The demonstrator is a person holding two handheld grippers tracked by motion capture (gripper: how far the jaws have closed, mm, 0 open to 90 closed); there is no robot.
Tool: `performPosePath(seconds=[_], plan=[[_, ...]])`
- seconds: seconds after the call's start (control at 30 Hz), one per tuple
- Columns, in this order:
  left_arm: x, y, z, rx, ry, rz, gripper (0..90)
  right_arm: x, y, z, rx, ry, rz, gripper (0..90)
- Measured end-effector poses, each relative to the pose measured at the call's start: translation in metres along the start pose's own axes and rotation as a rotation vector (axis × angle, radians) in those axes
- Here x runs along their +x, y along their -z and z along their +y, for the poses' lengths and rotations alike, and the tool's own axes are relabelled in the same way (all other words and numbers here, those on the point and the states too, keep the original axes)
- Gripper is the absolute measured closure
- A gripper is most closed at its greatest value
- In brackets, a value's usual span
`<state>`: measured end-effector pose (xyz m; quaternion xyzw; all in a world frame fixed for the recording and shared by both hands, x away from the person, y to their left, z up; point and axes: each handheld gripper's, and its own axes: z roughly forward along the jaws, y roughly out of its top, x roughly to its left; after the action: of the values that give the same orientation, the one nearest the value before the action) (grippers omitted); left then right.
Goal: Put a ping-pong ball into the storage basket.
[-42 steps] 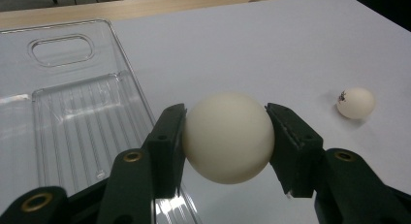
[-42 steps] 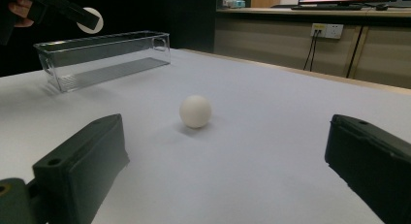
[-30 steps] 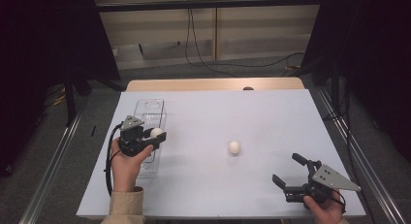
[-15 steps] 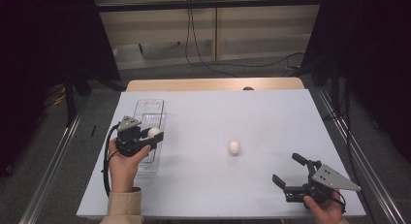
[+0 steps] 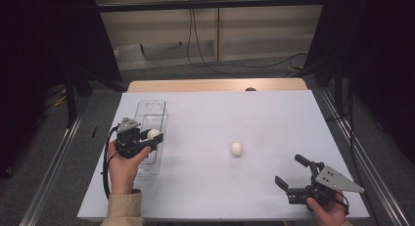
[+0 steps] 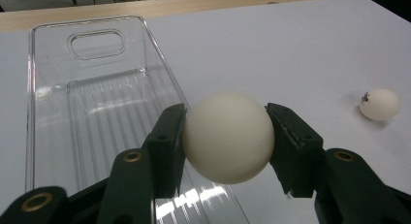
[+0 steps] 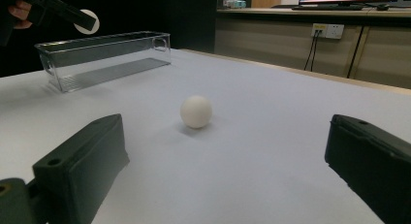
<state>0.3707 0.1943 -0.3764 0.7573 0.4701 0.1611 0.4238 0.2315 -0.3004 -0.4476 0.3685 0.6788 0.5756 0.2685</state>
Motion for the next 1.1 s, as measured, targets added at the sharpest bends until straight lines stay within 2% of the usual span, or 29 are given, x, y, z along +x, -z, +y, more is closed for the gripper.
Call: performPosePath(seconds=[1.1], plan=[[0.0087,-0.0021,-0.0068,0.005,0.002,0.032,51.0,-0.0001,-0.0002,-0.0001,-0.001,-0.004,0.002,0.9]])
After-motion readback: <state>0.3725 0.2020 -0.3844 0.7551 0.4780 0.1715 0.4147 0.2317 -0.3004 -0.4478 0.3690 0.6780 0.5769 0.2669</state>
